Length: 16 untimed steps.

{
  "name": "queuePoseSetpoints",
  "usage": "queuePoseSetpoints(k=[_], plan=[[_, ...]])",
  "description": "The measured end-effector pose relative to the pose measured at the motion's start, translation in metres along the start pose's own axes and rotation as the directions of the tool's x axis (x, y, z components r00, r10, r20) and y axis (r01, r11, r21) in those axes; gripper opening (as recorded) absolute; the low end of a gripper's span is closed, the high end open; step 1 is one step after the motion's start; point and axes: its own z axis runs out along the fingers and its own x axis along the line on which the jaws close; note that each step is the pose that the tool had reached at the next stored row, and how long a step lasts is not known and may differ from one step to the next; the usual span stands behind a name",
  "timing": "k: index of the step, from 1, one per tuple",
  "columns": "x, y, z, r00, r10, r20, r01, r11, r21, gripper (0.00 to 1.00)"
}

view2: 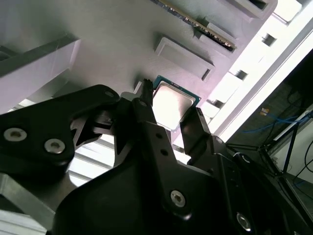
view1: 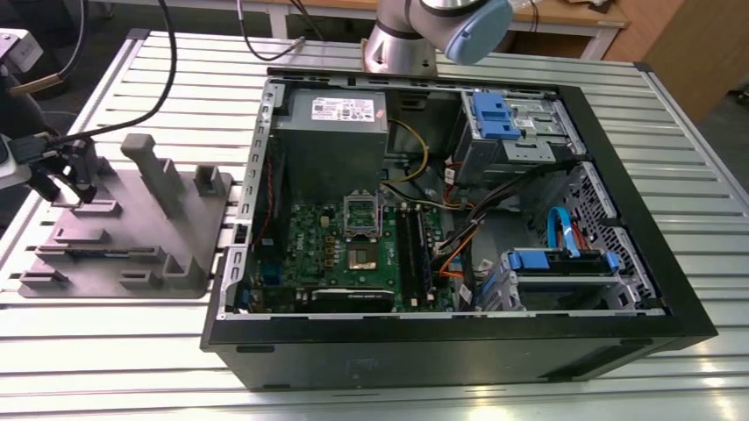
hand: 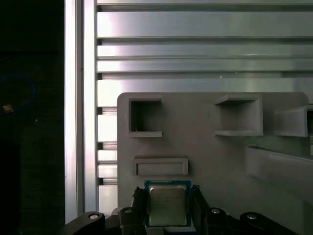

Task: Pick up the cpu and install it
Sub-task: 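Pick up the cpu and move it towards the insertion slot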

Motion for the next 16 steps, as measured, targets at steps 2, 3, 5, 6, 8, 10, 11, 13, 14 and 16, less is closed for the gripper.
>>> queuePoseSetpoints(k=[2, 3, 5, 6, 8, 10, 11, 13, 14, 16], plan=[[0.0, 0.0, 0.0, 1.0, 0.0, 0.0, 0.0, 1.0, -0.0001, 0.47], [0.0, 0.0, -0.0001, 1.0, 0.0, 0.0, 0.0, 1.0, -0.0001, 0.47], [0.0, 0.0, -0.0006, 1.0, 0.0, -0.0001, 0.0, 1.0, 0.0, 0.47], [0.0, 0.0, -0.0006, 1.0, 0.0, -0.0001, 0.0, 1.0, 0.0, 0.47], [0.0, 0.0, -0.0007, 1.0, 0.0, -0.0002, 0.0, 1.0, 0.0, 0.47], [0.0, 0.0, -0.0007, 1.0, 0.0, -0.0001, 0.0, 1.0, -0.0001, 0.47], [0.0, 0.0, -0.0008, 1.0, 0.0, -0.0001, 0.0, 1.0, 0.0, 0.47], [0.0, 0.0, -0.0017, 1.0, 0.0, -0.0006, 0.0, 1.0, 0.0003, 0.47], [0.0, 0.0001, -0.0023, 1.0, 0.0, -0.0005, 0.0, 1.0, 0.0003, 0.47], [0.0, 0.0001, -0.0036, 1.0, 0.0, -0.0003, 0.0, 1.0, 0.0001, 0.47]])
